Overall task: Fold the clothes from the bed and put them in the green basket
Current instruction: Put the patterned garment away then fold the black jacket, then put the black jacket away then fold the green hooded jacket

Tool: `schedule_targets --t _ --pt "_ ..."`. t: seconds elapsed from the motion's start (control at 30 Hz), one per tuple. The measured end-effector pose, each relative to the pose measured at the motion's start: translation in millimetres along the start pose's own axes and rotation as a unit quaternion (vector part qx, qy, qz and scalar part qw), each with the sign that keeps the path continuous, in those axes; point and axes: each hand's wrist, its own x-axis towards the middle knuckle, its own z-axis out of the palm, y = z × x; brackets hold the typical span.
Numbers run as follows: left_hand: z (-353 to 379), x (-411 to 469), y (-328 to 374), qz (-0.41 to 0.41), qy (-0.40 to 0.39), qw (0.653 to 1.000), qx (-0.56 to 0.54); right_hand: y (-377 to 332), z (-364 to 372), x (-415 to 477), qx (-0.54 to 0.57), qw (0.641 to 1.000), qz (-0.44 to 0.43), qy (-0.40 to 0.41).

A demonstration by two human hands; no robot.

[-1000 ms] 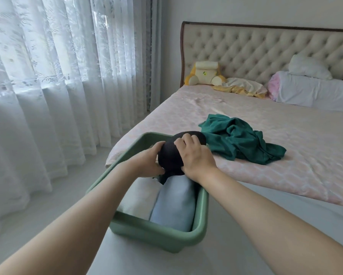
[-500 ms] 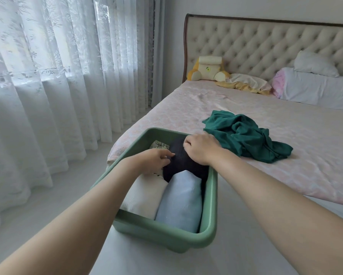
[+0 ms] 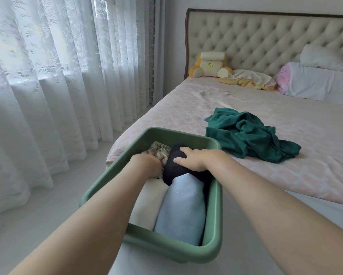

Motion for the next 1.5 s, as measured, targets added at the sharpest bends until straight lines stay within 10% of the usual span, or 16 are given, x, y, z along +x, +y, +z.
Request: schedule_targets --t 0.17,0.33,0.43,0.7,0.97,1.1,1.5 --pt "-5 -12 7 0.003 0.038 0.999 0.03 5 -2 -1 -0.026 1.0 0.006 -0.012" --pt "-10 -12 8 0.07 0.216 0.947 -0.227 5 3 3 0.005 1.0 -0.005 0.02" --pt "-12 -12 21 0.156 0.155 0.915 -0.338 10 1 -1 0.012 0.996 -0.02 0.082" --pt "-10 -8 32 0.143 0.099 0.96 -0.22 16 8 0 -0.05 0.995 -0.009 0.089" --pt "-71 -27 62 0.124 0.348 0.896 -0.246 74 -3 -22 0.273 0.889 -0.134 0.343" --pt "-115 -21 116 0.163 0.398 0.859 -0.277 137 -4 -16 0.304 0.903 -0.06 0.298" --pt "-126 92 261 0.192 0.239 0.949 -0.078 279 15 57 0.158 0.969 0.031 0.185"
